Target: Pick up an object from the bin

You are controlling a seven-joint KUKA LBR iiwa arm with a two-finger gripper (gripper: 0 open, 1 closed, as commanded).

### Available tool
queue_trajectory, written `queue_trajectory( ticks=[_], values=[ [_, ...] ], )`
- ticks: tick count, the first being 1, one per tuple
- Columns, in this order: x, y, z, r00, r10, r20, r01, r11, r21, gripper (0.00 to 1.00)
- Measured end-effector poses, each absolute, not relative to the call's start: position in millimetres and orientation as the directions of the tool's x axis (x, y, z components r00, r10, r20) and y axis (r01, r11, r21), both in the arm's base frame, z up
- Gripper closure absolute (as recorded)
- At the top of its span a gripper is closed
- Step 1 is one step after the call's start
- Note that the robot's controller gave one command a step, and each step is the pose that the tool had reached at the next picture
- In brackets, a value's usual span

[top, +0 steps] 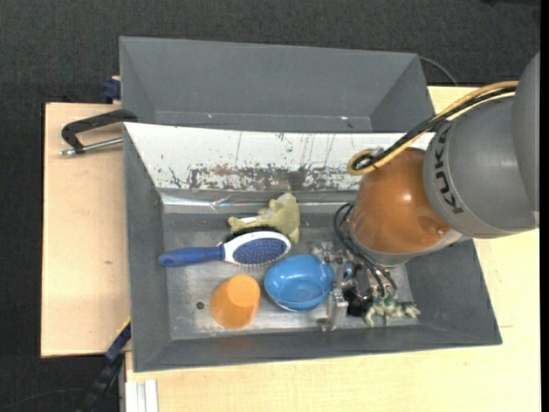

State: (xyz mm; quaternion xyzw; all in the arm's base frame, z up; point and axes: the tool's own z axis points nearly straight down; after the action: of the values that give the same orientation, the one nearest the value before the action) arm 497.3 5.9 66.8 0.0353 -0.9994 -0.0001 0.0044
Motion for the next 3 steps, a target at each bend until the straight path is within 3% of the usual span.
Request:
queue_trajectory(
  ticks=[1,2,3],
  values=[
    [499.7,5.3,70.6,-0.998,-0.069,0.0,-0.069,0.998,0.0,1.0],
    [505.3,17.3,212.6,-0.991,-0.13,-0.014,-0.13,0.991,-0.001,1.0],
    [503.6,17.1,207.8,-0.991,-0.13,-0.005,-0.13,0.991,0.0,0.0]
  ],
)
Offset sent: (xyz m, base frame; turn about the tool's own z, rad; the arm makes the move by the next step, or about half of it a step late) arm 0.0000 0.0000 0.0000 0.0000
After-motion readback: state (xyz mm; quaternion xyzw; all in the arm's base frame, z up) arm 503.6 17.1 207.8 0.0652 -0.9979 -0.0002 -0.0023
